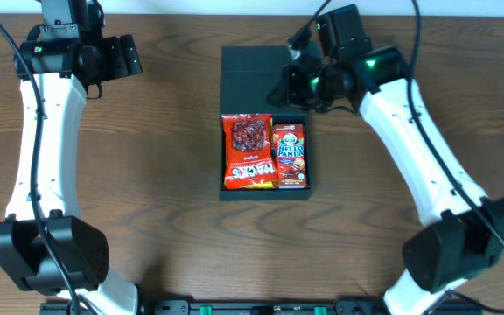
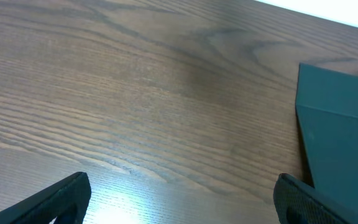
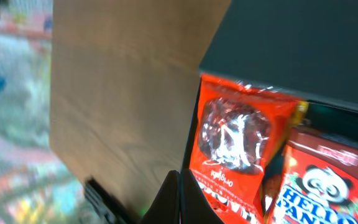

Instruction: Pack container

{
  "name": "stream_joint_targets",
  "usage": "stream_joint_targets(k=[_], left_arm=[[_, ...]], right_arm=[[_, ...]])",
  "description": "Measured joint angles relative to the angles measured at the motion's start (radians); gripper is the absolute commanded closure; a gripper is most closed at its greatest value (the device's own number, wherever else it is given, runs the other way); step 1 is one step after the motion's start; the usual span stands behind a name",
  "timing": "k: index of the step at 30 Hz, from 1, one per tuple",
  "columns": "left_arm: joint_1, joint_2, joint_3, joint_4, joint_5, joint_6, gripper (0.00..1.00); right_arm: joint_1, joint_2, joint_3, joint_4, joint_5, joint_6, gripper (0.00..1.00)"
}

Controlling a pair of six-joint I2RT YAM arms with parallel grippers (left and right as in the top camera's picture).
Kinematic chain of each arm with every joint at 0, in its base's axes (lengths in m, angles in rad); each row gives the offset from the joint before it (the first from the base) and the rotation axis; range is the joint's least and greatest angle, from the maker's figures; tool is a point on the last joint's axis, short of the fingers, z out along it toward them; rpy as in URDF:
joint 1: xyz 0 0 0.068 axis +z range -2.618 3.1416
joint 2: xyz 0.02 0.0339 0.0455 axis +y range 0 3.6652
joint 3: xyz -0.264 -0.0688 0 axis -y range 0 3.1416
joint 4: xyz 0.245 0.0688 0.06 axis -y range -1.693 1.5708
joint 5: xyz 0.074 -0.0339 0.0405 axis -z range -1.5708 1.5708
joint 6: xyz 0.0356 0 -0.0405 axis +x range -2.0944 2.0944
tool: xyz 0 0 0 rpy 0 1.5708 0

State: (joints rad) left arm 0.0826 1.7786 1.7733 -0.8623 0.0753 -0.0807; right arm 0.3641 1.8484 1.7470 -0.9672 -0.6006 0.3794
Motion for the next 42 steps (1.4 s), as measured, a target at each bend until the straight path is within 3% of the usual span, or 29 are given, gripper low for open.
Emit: stream_joint_targets(k=[4, 11, 16, 27, 42], left_arm=[[0.0, 0.0, 0.0, 0.001, 0.0, 0.0, 0.05], [0.0, 0.0, 0.0, 0.0, 0.0, 0.0, 0.05], [0.0, 0.0, 0.0, -0.002, 0.0, 0.0, 0.05], [0.0, 0.0, 0.0, -0.002, 0.0, 0.0, 0.05], [0.0, 0.0, 0.0, -0.001, 0.033, 0.0, 0.05]], right_arm=[[0.032, 0.087, -0.072, -0.002, -0.052, -0.111, 0.99], [0.053, 0.27, -0.132, 0.002, -0.091, -0.162, 0.99], [0.053, 0.272, -0.129, -0.002, -0.1, -0.171, 0.98], [0.081, 0.272, -0.026, -0.245, 0.032, -0.212, 0.98], [0.124, 0.272, -0.038, -0.311, 0.104, -0.249, 0.99]])
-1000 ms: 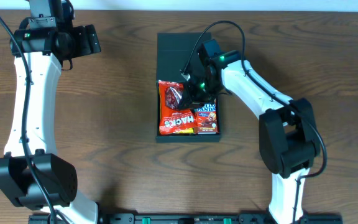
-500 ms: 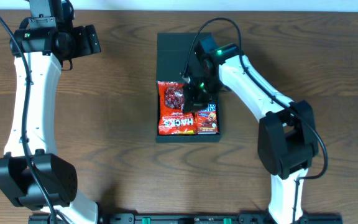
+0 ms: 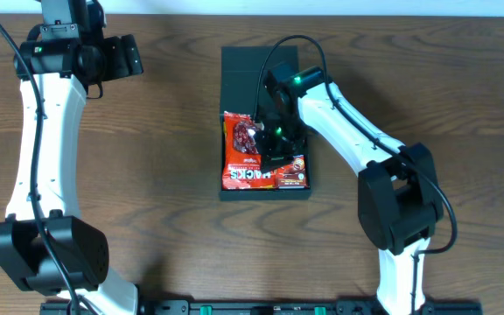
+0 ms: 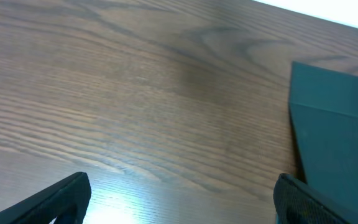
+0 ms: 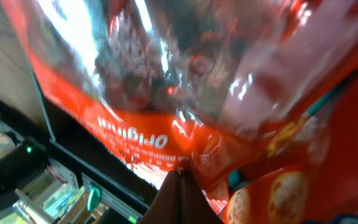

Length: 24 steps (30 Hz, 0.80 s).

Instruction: Pack container

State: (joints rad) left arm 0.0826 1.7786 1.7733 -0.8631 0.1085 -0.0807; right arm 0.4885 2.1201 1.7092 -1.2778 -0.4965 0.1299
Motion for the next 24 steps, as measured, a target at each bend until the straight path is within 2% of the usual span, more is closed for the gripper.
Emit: stream_joint_targets(k=[4, 6, 9, 10, 12, 13, 19, 24], left_arm=[[0.0, 0.0, 0.0, 0.02, 0.041, -0.014, 0.04], [0.0, 0.0, 0.0, 0.033, 0.051, -0.045, 0.0], [-0.002, 0.002, 0.0, 0.048, 0.062, -0.105, 0.25], [-0.003, 0.005, 0.0, 0.055, 0.066, -0.125, 0.39], [-0.011, 0.019, 0.0, 0.061, 0.069, -0.15, 0.89], [-0.02, 0.037, 0.0, 0.063, 0.07, -0.179, 0.94], [-0.083, 0.204, 0.0, 0.142, 0.164, -0.322, 0.94], [-0.137, 0.356, 0.0, 0.202, 0.26, -0.439, 0.94]], right_arm=[[-0.005, 0.0, 0.066, 0.002, -0.02, -0.035, 0.99], [-0.016, -0.013, 0.145, 0.027, -0.026, -0.057, 0.99], [-0.06, -0.068, 0.231, 0.095, -0.015, -0.084, 0.99], [-0.081, -0.091, 0.246, 0.125, -0.008, -0.089, 0.99], [-0.144, -0.137, 0.27, 0.176, -0.001, -0.096, 0.99], [-0.192, -0.156, 0.278, 0.204, 0.0, -0.098, 0.99], [-0.403, -0.101, 0.277, 0.298, 0.02, -0.085, 0.98], [-0.451, 0.048, 0.26, 0.335, 0.024, -0.05, 0.99]])
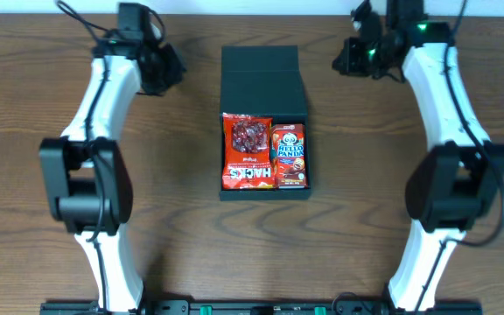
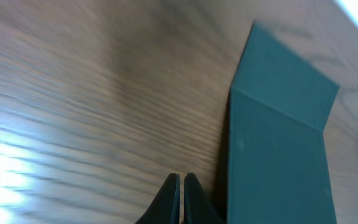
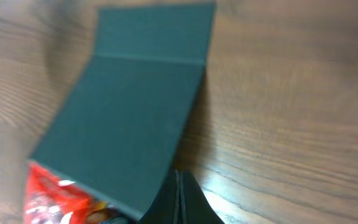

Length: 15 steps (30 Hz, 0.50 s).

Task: Pack container
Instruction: 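Move both grippers to the back edge of the black box lid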

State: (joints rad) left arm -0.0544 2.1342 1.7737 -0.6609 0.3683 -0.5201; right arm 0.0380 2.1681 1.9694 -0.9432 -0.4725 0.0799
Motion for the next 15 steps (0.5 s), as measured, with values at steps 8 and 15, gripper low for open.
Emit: stream_joint_targets(k=[8, 15], left_arm=[[-0.035, 0.076, 0.0, 0.015, 0.057, -0.135, 0.94], [-0.039, 0.126, 0.0, 0.01, 0.1, -0.213, 0.94]], right_arm=[[0.001, 0.185, -0.002, 0.036, -0.084, 0.029, 0.99], [-0.002, 0.281, -0.002, 0.043, -0.183, 0.051, 0.99]])
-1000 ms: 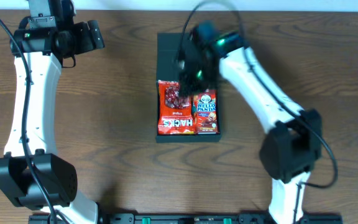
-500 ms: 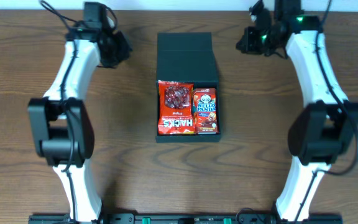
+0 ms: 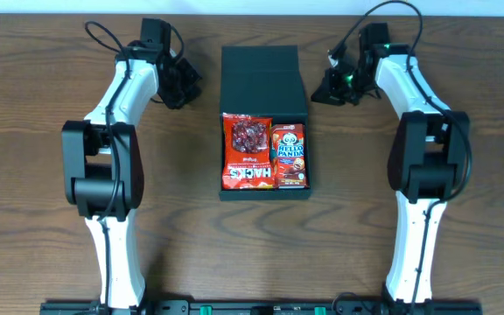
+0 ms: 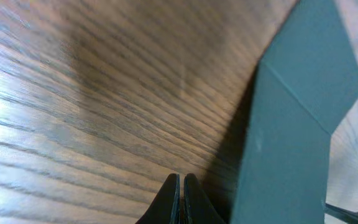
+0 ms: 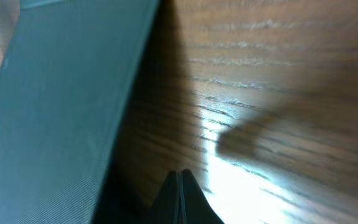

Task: Pack container
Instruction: 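Move both grippers to the back edge of the black box lid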

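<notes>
A dark green box (image 3: 263, 188) lies mid-table, its lid (image 3: 263, 80) folded open at the back. In its tray a red snack bag (image 3: 248, 150) lies beside a Hello Panda carton (image 3: 289, 156). My left gripper (image 3: 194, 88) is shut and empty, low over the wood just left of the lid (image 4: 297, 143); its tips (image 4: 181, 182) stay short of the lid's edge. My right gripper (image 3: 318, 95) is shut and empty just right of the lid (image 5: 55, 112), its tips (image 5: 180, 176) in the lid's shadow.
The brown wooden table (image 3: 147, 219) spreads on all sides of the box. The table's far edge (image 3: 252, 15) runs right behind the lid. Both arms reach in from the front along the left and right sides.
Both shut grippers have come inward and lower, and now flank the open lid closely on its left and right sides. The box and its contents have not moved.
At first my left gripper hung open far left while my right, shut, hovered at the lid. Then the right one was down on the red bag in the tray. Later both grippers were shut at the back, either side of the lid, and now sit close against it.
</notes>
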{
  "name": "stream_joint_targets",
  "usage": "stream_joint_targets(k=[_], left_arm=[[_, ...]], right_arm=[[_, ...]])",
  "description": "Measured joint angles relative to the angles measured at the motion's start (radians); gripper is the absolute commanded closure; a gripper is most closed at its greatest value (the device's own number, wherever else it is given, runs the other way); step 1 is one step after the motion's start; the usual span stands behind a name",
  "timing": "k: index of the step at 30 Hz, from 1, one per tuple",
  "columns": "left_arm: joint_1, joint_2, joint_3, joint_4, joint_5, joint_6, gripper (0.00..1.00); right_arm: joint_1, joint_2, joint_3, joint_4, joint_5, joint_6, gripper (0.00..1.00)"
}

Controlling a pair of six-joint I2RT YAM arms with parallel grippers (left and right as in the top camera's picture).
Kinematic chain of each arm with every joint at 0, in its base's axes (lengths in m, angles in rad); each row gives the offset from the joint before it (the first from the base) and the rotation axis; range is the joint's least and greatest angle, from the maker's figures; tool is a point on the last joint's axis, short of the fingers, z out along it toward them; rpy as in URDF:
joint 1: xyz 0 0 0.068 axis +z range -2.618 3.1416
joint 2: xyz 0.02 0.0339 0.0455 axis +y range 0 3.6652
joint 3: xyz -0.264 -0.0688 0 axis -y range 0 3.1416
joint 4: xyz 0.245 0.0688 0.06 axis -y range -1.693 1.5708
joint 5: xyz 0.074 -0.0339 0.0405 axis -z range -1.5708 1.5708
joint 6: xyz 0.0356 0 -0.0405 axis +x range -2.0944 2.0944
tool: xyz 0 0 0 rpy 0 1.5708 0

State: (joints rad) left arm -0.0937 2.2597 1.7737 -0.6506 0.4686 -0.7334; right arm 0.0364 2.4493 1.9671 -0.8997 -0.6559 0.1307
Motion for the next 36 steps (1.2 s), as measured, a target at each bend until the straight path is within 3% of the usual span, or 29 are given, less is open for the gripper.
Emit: stream_joint_targets(k=[9, 21, 36], left_arm=[[-0.026, 0.082, 0.0, 0.062, 0.116, -0.082, 0.94], [-0.023, 0.088, -0.019, 0.098, 0.221, -0.087, 0.94], [0.0, 0.091, -0.14, 0.401, 0.387, -0.1, 0.94]], right_arm=[[-0.001, 0.055, -0.001, 0.031, -0.181, 0.003, 0.99], [-0.002, 0.124, -0.001, 0.035, -0.341, 0.045, 0.99], [-0.007, 0.129, -0.002, 0.132, -0.534, 0.047, 0.99]])
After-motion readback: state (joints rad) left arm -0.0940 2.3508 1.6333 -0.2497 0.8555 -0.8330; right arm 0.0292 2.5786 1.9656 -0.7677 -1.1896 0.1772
